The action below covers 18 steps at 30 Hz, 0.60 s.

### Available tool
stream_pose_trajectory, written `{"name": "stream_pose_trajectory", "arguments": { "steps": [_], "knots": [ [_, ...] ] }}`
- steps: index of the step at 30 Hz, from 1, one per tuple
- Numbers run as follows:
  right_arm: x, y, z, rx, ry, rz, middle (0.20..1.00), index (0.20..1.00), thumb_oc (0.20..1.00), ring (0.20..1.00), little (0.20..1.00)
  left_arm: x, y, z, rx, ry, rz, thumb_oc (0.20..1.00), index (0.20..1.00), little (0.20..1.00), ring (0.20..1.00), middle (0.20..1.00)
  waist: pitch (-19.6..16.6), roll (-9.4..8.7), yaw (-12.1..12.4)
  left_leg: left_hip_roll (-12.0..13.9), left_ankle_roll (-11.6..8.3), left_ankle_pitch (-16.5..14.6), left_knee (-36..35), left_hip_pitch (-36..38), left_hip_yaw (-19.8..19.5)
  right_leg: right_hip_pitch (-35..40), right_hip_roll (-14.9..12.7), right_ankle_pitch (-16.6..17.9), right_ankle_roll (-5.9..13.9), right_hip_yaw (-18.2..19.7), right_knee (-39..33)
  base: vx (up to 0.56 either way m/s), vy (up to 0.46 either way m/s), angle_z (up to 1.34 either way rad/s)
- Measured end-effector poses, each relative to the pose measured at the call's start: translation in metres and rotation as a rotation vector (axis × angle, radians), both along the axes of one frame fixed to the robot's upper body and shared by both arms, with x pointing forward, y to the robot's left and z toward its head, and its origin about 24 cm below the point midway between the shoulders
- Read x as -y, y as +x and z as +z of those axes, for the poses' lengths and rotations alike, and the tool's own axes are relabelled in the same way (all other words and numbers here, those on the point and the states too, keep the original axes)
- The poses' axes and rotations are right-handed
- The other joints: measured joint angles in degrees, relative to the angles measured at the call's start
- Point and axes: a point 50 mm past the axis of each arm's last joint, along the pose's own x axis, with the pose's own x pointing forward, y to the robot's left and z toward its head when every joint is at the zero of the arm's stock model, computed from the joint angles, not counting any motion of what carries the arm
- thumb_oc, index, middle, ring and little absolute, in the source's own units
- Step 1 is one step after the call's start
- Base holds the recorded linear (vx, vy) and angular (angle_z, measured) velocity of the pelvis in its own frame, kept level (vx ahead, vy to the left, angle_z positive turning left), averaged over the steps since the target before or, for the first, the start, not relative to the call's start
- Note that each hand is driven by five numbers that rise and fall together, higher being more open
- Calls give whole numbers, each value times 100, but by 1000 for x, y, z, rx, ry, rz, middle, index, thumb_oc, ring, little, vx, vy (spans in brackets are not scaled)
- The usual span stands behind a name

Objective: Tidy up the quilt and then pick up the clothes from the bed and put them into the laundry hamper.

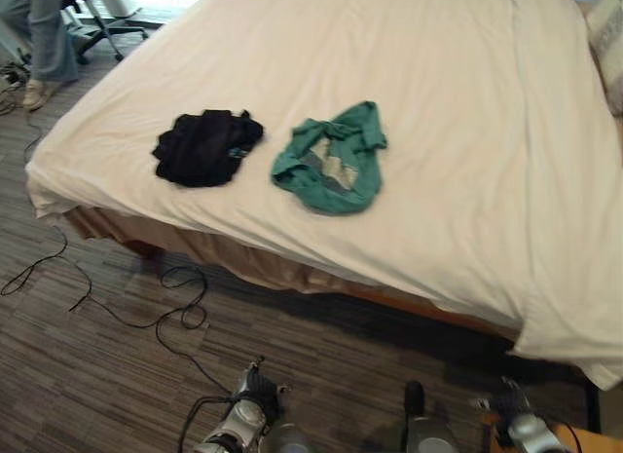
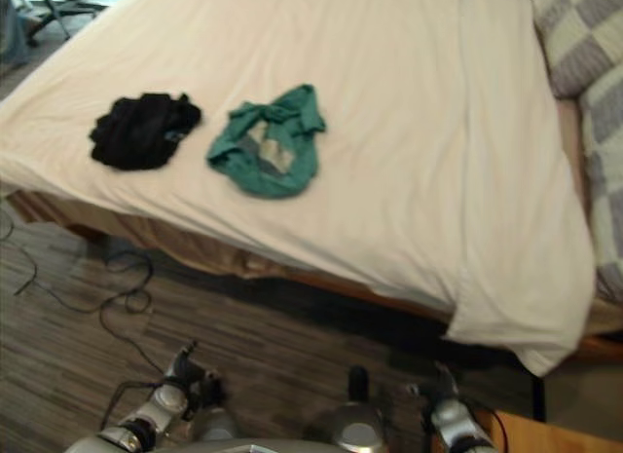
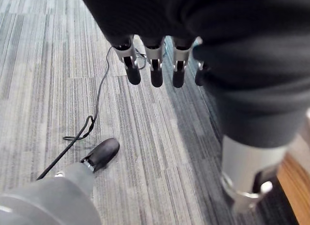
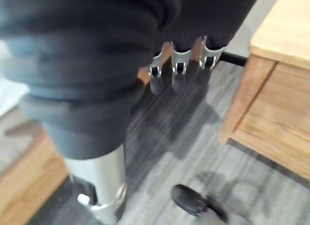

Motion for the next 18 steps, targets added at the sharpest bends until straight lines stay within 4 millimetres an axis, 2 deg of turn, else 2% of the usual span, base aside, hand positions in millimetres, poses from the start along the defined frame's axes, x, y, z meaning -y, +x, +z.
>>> {"name": "stream_pose_trajectory", "arguments": {
  "steps": [1, 2, 3, 4, 5, 6, 7, 8, 9, 10, 11, 12, 13, 14, 16, 17, 18],
  "knots": [
    [-10, -2, -4, -8, 25, -4, 1000, 1000, 1000, 1000, 1000, -6, -4, -1, -20, 16, -3, 1000, 1000, 1000, 1000, 1000, -5, -164, -13, -249, -256, 44, -26, 158, 23, -85, -267, 77, 163, 56, 233, 30, 428, -37],
    [-18, -1, -6, -6, 46, 12, 1000, 1000, 1000, 1000, 1000, -11, -4, -1, -27, 32, 4, 1000, 1000, 1000, 1000, 1000, -5, -287, 21, -414, -51, 8, -28, 155, 201, -415, -479, 80, 154, -38, 698, 51, 390, -40],
    [-38, -2, -13, -4, 104, 18, 1000, 1000, 1000, 1000, 1000, -23, -5, 2, -27, 63, 8, 1000, 1000, 1000, 1000, 1000, -1, -513, 6, -774, 135, -80, -25, 212, 352, -763, -798, 278, 25, -260, 1266, 44, 284, -29],
    [-47, -2, -15, -2, 125, 18, 1000, 1000, 1000, 1000, 1000, -28, -6, 2, -30, 76, 11, 1000, 1000, 1000, 1000, 1000, 13, -543, 24, -877, 219, -132, -28, 258, 412, -811, -986, 381, 63, -305, 1420, 93, 374, -16],
    [-48, -6, -16, -1, 125, -5, 1000, 1000, 1000, 1000, 1000, -33, -9, 2, -38, 89, 12, 1000, 1000, 1000, 1000, 1000, 1, -571, -10, -1001, 410, -232, -31, 362, 398, -873, -1026, 348, 147, -289, 1764, 122, 341, -9],
    [-48, -9, -17, -9, 123, -3, 1000, 1000, 1000, 1000, 1000, -36, -9, 3, -36, 98, 13, 1000, 1000, 1000, 1000, 1000, 4, -565, -24, -1035, 528, -310, -31, 420, 426, -927, -871, 190, 157, -291, 1958, 180, 403, -36],
    [-51, 0, -14, 15, 129, 16, 1000, 1000, 1000, 1000, 1000, -46, -11, 4, -45, 124, 24, 1000, 1000, 1000, 1000, 1000, 56, -423, 10, -867, 610, -399, -54, 436, 478, -1144, -153, -410, 193, 83, 2359, 179, 245, -34],
    [-55, 8, -12, 39, 139, 45, 1000, 1000, 1000, 1000, 1000, -52, -10, 6, -56, 141, 35, 1000, 1000, 1000, 1000, 1000, 105, -320, -36, -743, 599, -384, -54, 403, 441, -1154, 321, -679, 202, 254, 2386, 118, 135, -18],
    [-58, 11, -11, 53, 147, 67, 1000, 1000, 1000, 1000, 1000, -55, -7, 7, -59, 149, 38, 1000, 1000, 1000, 1000, 1000, 108, -326, -79, -807, 617, -387, -30, 366, 412, -1190, 661, -853, 131, 162, 2362, 217, 198, 16],
    [-60, 10, -12, 46, 148, 83, 1000, 1000, 1000, 1000, 1000, -57, -5, 9, -58, 152, 44, 1000, 1000, 1000, 1000, 1000, 130, -360, -68, -933, 666, -410, -44, 350, 371, -1193, 998, -1112, -94, 133, 2217, 213, 157, 42],
    [-59, 9, -12, 39, 146, 89, 1000, 1000, 1000, 1000, 1000, -55, -7, 7, -66, 145, 35, 1000, 1000, 1000, 1000, 1000, 146, -330, -137, -1084, 699, -449, -62, 315, 250, -1021, 1151, -1134, -204, -5, 1790, 251, 207, 57],
    [-59, 9, -12, 36, 146, 91, 1000, 1000, 1000, 1000, 1000, -53, -9, 5, -75, 139, 20, 1000, 1000, 1000, 1000, 1000, 157, -327, -216, -1232, 735, -475, -65, 331, 159, -855, 1180, -970, -513, 15, 1410, 89, 80, 75],
    [-55, 11, -11, 41, 136, 92, 1000, 1000, 1000, 1000, 1000, -45, -10, 3, -82, 125, -2, 1000, 1000, 1000, 1000, 1000, 182, -224, -243, -1266, 727, -493, -30, 345, 74, -663, 1154, -807, -689, -28, 1204, 80, 120, 58],
    [-55, 22, -7, 65, 130, 107, 1000, 1000, 1000, 1000, 1000, -40, -13, 1, -83, 107, -13, 1000, 1000, 1000, 1000, 1000, 257, -54, -206, -1279, 459, -501, 495, 87, 125, -685, 1138, -822, -721, 42, 1142, 40, 70, 40],
    [-59, 34, -4, 87, 132, 124, 1000, 1000, 1000, 1000, 1000, -40, -7, 3, -65, 97, 8, 1000, 1000, 1000, 1000, 1000, 460, -141, -118, -1365, 115, -436, 1603, -472, 148, -683, 842, -838, -823, 41, 1143, 77, 145, 16],
    [-56, 46, 2, 112, 118, 133, 1000, 1000, 1000, 1000, 1000, -35, -7, 2, -70, 84, 8, 1000, 1000, 1000, 1000, 1000, 567, -198, -90, -1315, -357, -83, 2798, -1119, 262, -592, 607, -549, -1034, 46, 1095, 199, 354, 10],
    [-51, 50, 4, 113, 101, 132, 1000, 1000, 1000, 1000, 1000, -30, -6, 1, -68, 73, 2, 1000, 1000, 1000, 1000, 1000, 625, -254, -85, -1290, -600, 33, 3359, -1428, 207, -534, 524, -557, -1046, 49, 1039, 184, 314, 13]
  ]
}}
